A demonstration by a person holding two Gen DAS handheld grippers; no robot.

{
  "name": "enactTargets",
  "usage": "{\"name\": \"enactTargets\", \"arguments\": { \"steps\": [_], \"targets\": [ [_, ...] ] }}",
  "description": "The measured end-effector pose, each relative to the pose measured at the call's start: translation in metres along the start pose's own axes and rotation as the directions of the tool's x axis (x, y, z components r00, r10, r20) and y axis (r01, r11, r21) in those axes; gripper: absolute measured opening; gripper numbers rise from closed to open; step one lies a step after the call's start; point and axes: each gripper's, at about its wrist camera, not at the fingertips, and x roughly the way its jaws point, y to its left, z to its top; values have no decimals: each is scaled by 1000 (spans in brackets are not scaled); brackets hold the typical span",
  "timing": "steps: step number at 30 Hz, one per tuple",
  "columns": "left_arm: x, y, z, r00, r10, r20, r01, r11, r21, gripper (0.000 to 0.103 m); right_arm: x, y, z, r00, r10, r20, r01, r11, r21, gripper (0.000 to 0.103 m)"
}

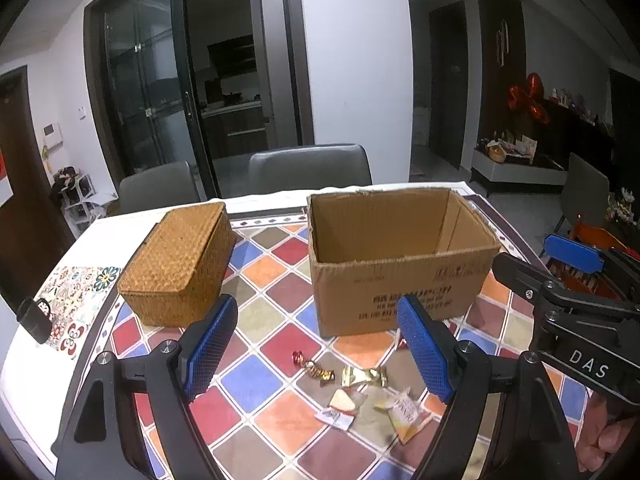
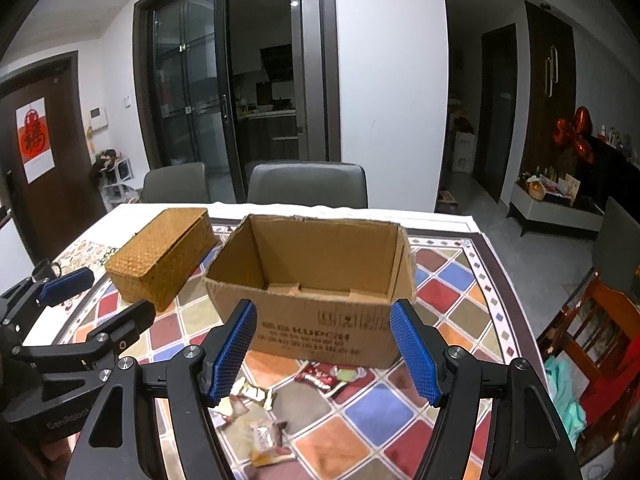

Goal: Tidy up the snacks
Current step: 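Move both open tools back from the box toward the remaining snacks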

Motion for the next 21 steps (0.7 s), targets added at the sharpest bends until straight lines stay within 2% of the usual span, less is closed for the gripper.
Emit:
{"name": "enactTargets", "arguments": {
  "steps": [21],
  "targets": [
    [21, 9, -60, 993, -76, -93, 81, 995, 52, 82, 27, 31, -57, 992, 4, -123, -4, 1000, 2, 70]
  ]
}}
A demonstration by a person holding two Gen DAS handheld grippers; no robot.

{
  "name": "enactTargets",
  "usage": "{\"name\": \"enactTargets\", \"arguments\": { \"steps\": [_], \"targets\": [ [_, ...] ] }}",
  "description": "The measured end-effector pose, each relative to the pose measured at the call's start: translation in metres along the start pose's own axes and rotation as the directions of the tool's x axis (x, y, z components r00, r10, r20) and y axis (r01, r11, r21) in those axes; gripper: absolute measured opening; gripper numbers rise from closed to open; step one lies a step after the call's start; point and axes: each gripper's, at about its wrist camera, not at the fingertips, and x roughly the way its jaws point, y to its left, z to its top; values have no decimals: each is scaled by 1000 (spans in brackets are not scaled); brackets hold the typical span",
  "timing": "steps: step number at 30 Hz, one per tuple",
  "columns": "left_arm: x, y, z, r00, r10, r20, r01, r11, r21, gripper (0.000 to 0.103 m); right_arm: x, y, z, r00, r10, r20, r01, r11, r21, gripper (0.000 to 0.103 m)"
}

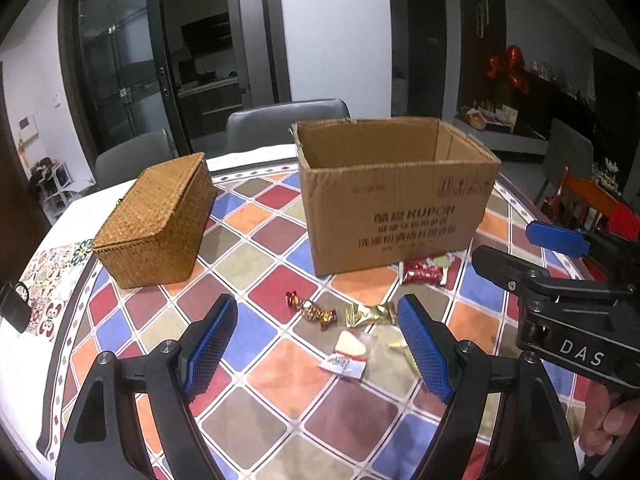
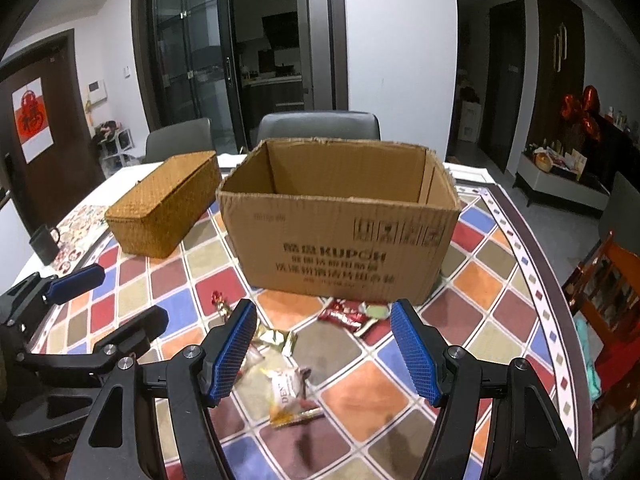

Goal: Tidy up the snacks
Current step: 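Move both open tools back from the box toward the remaining snacks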

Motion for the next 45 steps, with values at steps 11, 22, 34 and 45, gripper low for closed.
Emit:
{"name": "enactTargets", "arguments": {
  "steps": [11, 22, 34, 45],
  "targets": [
    [24, 9, -27, 995, -77, -64, 76, 997, -12, 82, 19, 9, -26, 997, -16, -69, 16, 1000, -5, 70],
    [44, 6, -48, 982, -135, -131, 144, 988, 62, 82, 39, 14, -55, 988, -32, -149, 33, 999, 4, 70],
    [75, 0, -57, 963, -185, -196, 217, 963, 160, 82, 60, 13, -77, 976, -53, -211, 58, 998, 17, 70],
    [91, 0, -56, 956, -198, -218, 246, 944, 221, 81, 71, 17, -78, 973, -61, -221, 66, 998, 18, 70]
  ]
}}
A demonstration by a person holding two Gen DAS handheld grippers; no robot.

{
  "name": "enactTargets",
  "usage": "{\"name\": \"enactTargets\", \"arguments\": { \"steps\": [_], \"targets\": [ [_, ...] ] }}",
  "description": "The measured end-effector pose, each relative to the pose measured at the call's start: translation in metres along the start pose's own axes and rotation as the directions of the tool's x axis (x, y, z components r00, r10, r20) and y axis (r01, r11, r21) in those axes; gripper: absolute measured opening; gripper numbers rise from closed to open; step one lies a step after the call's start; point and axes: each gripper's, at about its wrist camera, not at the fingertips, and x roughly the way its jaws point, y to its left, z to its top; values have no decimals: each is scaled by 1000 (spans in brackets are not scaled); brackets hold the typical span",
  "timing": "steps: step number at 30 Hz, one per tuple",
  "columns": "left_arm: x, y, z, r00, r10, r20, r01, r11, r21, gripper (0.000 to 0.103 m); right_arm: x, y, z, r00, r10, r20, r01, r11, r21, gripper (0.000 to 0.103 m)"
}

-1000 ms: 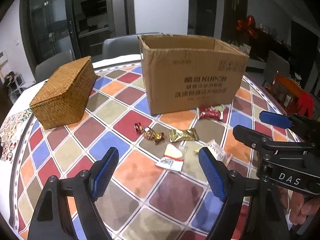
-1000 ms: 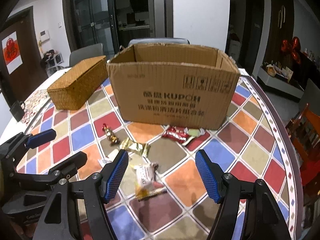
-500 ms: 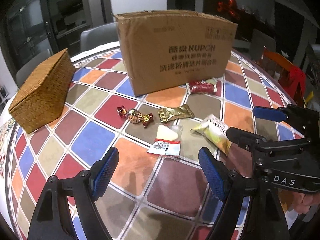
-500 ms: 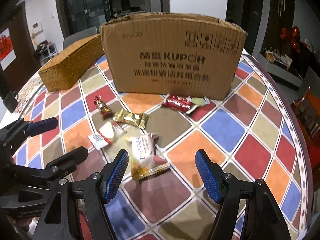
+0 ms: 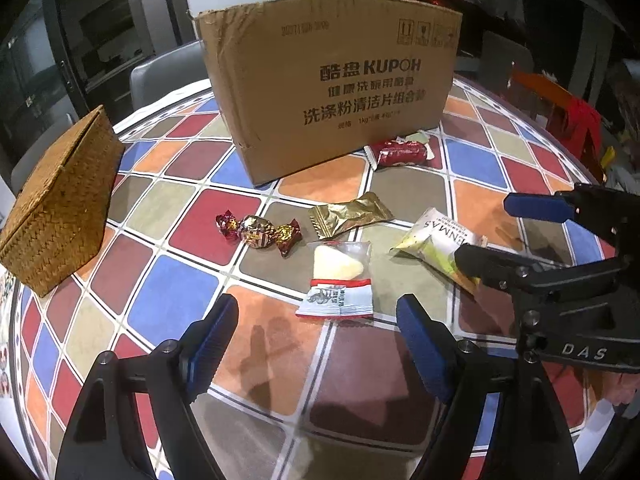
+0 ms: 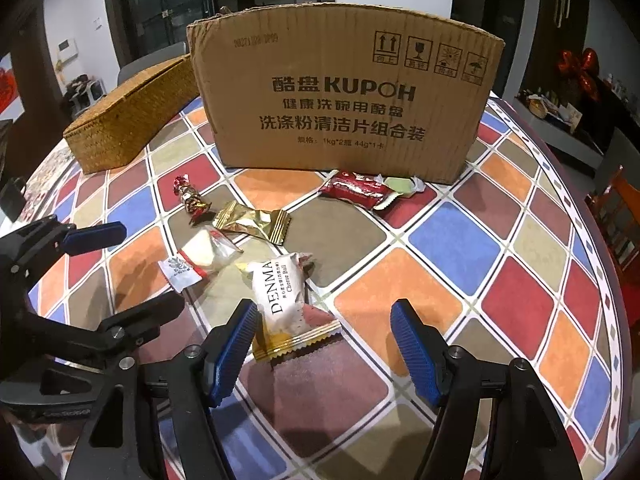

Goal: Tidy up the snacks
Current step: 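Move both open tools back from the box toward the remaining snacks, then grasp the white-red wrapped bun with the left tool while the right tool grasps the DENMAS packet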

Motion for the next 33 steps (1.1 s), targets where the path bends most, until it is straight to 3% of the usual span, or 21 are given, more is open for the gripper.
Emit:
{"name": "enactTargets", "arguments": {
  "steps": [9, 17, 21, 24, 26, 30, 33],
  "targets": [
    [21, -8, 2, 1000, -12, -25, 14, 998, 53, 79, 10, 7, 5, 999, 39, -9, -39, 999, -10, 70],
    [34, -5, 11, 999, -48, -11, 49, 999, 17, 75, 23, -2, 12, 999, 27, -37, -26, 999, 24, 69],
    [36, -4, 14, 998, -66, -5, 66, 998, 3, 66, 30, -10, 14, 998, 23, -54, -21, 999, 38, 57],
    [37, -2, 16, 998, -63, -1, 63, 998, -27, 51, 35, -12, 13, 998, 24, -66, -21, 999, 38, 47],
    [36, -3, 17, 998, -62, 5, 62, 998, -32, 40, 35, -12, 12, 998, 18, -61, -16, 999, 33, 47],
    [34, -6, 15, 999, -43, 15, 44, 999, -24, 35, 35, -13, 13, 998, 17, -57, -15, 999, 31, 35],
    [32, -9, 13, 999, -28, 18, 28, 999, -22, 34, 35, -14, 13, 998, 16, -56, -14, 999, 34, 33]
  ]
}}
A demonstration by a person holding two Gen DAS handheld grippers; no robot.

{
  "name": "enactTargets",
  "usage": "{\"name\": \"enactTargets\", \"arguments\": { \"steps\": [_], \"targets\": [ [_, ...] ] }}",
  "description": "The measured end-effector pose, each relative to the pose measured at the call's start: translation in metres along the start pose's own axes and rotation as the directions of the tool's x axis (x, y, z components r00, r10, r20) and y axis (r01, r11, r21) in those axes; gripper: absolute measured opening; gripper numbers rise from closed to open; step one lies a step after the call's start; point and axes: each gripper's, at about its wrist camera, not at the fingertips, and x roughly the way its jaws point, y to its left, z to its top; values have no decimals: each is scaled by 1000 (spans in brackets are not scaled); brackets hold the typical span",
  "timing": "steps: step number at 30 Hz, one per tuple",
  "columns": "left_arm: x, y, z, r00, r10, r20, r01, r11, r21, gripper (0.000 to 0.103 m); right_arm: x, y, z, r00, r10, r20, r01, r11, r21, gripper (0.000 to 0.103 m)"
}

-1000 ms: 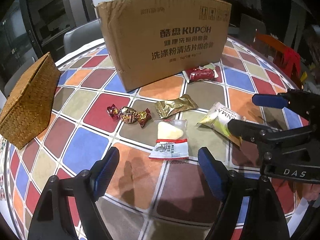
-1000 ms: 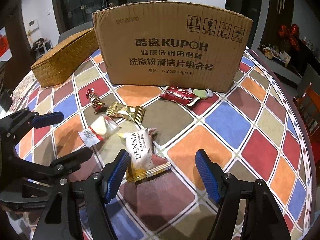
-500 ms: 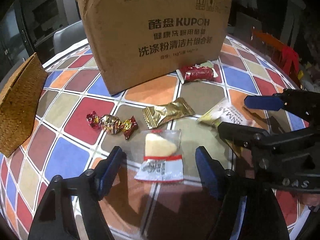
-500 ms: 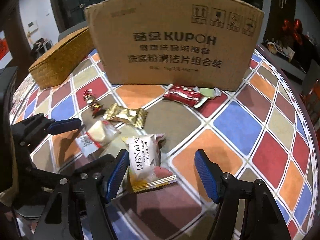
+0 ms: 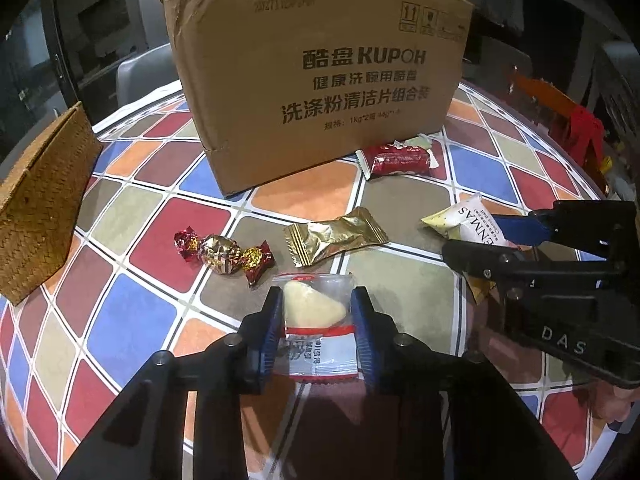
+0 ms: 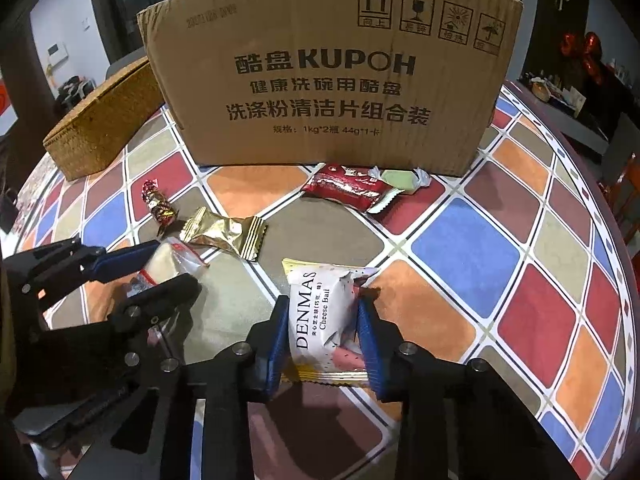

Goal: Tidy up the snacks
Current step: 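Grasp the white-red wrapped bun with the left tool while the right tool grasps the DENMAS packet, then lift and carry the bun and DENMAS packet in both tools over the box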

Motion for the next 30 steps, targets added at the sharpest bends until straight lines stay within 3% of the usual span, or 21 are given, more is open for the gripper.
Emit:
{"name": "enactTargets", "arguments": {
  "steps": [30],
  "targets": [
    [-48, 5, 12, 994, 104, 42, -96, 981, -169, 33, -42, -4, 19, 996, 19, 88, -19, 1000, -5, 30]
  ]
}}
